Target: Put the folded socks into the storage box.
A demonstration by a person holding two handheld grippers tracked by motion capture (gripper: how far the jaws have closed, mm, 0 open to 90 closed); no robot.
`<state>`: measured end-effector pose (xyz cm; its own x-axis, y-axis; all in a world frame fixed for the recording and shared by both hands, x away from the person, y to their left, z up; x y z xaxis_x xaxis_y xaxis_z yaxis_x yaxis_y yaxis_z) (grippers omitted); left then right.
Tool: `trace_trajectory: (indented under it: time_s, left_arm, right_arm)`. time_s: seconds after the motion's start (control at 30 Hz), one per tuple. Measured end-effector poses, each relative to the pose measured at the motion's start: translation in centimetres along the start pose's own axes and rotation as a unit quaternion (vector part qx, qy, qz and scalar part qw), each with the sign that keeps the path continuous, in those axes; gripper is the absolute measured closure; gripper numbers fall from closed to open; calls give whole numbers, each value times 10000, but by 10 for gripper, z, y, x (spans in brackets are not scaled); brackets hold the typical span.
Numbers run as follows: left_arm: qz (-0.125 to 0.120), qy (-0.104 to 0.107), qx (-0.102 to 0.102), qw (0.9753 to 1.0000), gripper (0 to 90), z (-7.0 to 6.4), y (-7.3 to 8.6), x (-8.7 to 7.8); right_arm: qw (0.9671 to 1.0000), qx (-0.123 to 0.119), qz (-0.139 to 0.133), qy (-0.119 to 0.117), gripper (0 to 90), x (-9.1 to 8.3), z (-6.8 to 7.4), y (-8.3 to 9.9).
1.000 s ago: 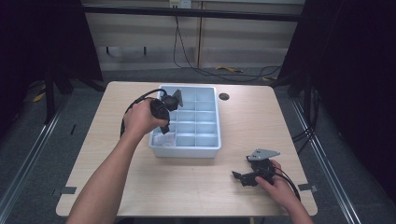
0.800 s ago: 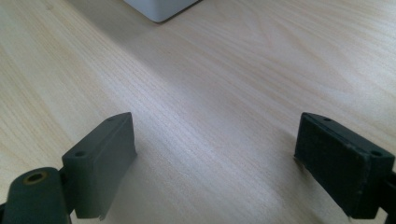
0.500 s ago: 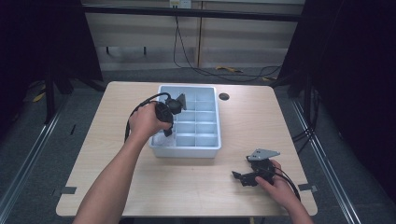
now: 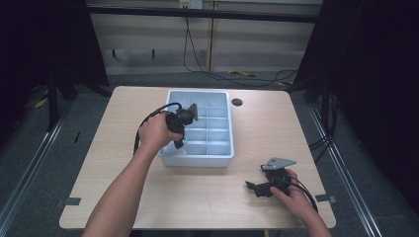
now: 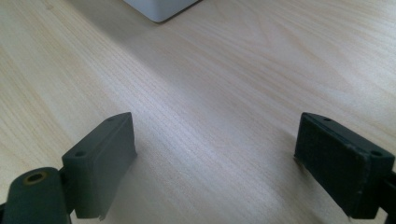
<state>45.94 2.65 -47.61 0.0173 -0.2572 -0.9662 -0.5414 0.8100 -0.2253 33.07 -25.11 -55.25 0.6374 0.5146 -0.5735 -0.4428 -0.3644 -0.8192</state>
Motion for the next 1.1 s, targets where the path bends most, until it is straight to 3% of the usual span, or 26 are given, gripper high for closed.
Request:
trace_trajectory:
  time_s: [0.2, 0.27, 0.53, 0.6, 0.93, 0.97, 1.1]
  left_arm:
    - [98, -10, 20, 9999, 900, 0, 6, 11]
    - [46, 1, -80, 10000, 900, 1, 8, 17]
    - [55, -19, -15, 10000, 900, 1, 9, 19]
    - [-31, -36, -90, 9999, 900, -1, 10, 21]
    - [-173, -40, -61, 9998, 900, 0, 11, 15]
    - [-258, -18, -136, 9996, 886, 0, 11, 13]
    - [-293, -15, -110, 9995, 821, 2, 12, 7]
  right_arm:
    - [10000, -1, 0, 0, 113, 0, 0, 0]
    - [10000, 10, 8, 0, 113, 0, 0, 0]
    - [10000, 10, 7, -1, 113, 0, 0, 0]
    - [10000, 9, 9, 1, 113, 0, 0, 0]
    - [10000, 11, 8, 1, 113, 0, 0, 0]
    - [10000, 9, 7, 0, 113, 0, 0, 0]
    - [10000, 10, 8, 0, 113, 0, 0, 0]
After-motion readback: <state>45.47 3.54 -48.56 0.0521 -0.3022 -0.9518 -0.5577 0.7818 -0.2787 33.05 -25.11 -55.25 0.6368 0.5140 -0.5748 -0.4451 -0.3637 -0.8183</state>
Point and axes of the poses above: each handheld gripper's, and its own axes: x roughly forward along the jaws, y roughly out of its underside, z roughly to its left, the point moved 7 cm from there along x, roughly forward along the jaws, and after that the axes turned 10 degrees about -z, right-handed, at the moved point
